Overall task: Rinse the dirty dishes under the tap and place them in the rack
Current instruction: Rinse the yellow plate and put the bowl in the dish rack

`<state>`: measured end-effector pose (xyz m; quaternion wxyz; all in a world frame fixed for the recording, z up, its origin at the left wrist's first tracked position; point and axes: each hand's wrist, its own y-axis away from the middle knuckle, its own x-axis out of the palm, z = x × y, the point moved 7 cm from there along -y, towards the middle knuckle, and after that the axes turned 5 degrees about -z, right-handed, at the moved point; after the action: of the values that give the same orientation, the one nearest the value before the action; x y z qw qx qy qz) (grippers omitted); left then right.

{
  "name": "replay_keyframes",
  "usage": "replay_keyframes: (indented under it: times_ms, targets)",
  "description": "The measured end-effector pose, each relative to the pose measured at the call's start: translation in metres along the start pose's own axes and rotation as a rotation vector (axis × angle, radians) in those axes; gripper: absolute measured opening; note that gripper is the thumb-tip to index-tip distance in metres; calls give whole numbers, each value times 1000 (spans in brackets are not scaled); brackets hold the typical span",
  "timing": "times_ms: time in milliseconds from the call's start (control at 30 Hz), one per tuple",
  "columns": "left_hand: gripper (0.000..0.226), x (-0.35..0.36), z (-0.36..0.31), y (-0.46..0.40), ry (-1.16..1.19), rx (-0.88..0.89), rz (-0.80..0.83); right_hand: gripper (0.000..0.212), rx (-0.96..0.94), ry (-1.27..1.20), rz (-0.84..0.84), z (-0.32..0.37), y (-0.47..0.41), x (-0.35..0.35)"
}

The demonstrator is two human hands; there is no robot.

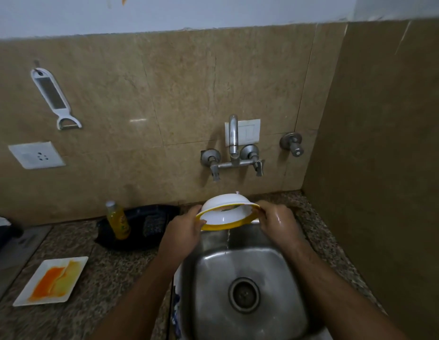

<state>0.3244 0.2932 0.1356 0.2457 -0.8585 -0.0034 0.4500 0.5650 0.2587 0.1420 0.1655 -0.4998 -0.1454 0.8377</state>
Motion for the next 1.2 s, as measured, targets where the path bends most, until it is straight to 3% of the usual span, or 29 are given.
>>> replay_keyframes:
  times_ms: [300,500,667,767,967,1200]
  targets:
    - [24,-20,0,-5,22,-99,-134,21,-68,1,-73,14,10,-16]
    - [22,-19,14,-4,-11,-145,-96,20,-63,19,-28,19,12,-15]
    - [21,-20,12,-2,-21,-65,-54,19,-71,-9,-53,23,12,-17]
    - [21,-29,6,-3,-37,-5,-132,14,-117,23,-148,31,11,-27]
    - [40,-41,0,-4,14,37,-220,13,-126,30,-249,38,5,-46]
    - [17,-55,-11,5,-12,139,-356,26,-139,15,-310,37,11,-49]
